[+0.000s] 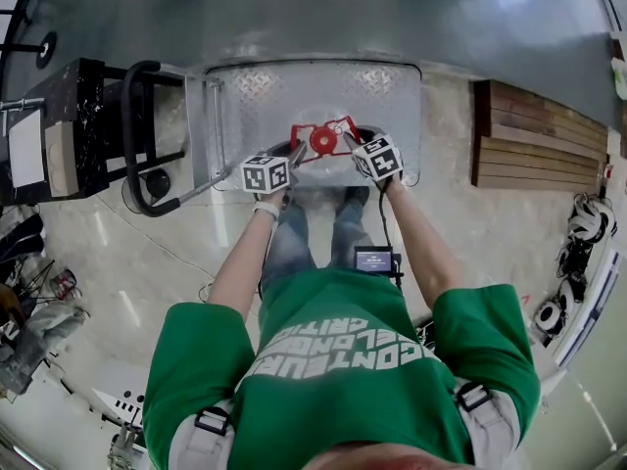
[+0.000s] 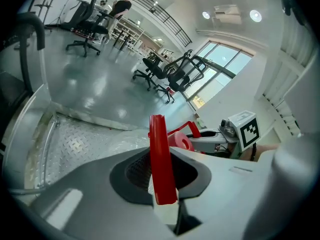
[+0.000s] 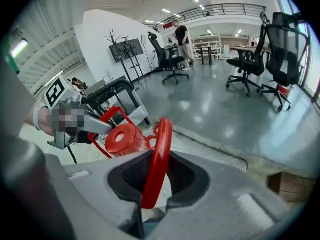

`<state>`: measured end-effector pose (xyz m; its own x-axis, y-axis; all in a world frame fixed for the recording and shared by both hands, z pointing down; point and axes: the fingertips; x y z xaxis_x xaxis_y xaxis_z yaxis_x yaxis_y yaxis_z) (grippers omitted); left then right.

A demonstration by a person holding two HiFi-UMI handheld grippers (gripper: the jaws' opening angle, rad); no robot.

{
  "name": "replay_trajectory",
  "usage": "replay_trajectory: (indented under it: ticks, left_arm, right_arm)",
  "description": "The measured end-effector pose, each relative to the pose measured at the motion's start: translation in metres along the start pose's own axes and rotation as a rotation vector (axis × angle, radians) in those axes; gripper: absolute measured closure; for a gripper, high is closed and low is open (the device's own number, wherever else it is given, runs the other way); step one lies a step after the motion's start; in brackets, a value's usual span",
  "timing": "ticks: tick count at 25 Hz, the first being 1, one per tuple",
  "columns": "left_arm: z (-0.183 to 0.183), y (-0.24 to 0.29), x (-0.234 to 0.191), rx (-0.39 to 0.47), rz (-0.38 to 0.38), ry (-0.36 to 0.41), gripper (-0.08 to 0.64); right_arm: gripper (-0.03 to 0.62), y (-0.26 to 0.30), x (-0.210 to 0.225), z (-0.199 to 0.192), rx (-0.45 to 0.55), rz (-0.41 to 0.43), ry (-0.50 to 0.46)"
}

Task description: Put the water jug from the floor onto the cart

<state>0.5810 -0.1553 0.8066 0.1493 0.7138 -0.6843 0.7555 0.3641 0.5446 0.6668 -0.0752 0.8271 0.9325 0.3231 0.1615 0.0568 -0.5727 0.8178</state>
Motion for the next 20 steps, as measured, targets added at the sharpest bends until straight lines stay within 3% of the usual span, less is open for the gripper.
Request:
replay_trajectory:
  ticks: [11, 20]
  left_arm:
    - [-0.025, 0.028, -0.045, -0.058, 0.035, -0.001, 0.485]
    - [-0.046, 0.039, -0.058, -0.135, 0.072, 0.07, 0.479]
  right_arm:
    - [0.529, 0.05, 0.008, -0.025, -0.073, -0.019, 0.011]
    - [0.528, 0.066, 0.007, -0.052, -0.146, -0.042, -0.004]
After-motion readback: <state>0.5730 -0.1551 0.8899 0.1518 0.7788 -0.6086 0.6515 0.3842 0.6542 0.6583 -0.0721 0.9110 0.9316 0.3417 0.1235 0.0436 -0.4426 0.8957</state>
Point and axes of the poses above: the fingertips, and each gripper's own axes: y forward along the fingers, x to its right, z out of its top, and after that the axes turned 6 degrees about -z, right-handed
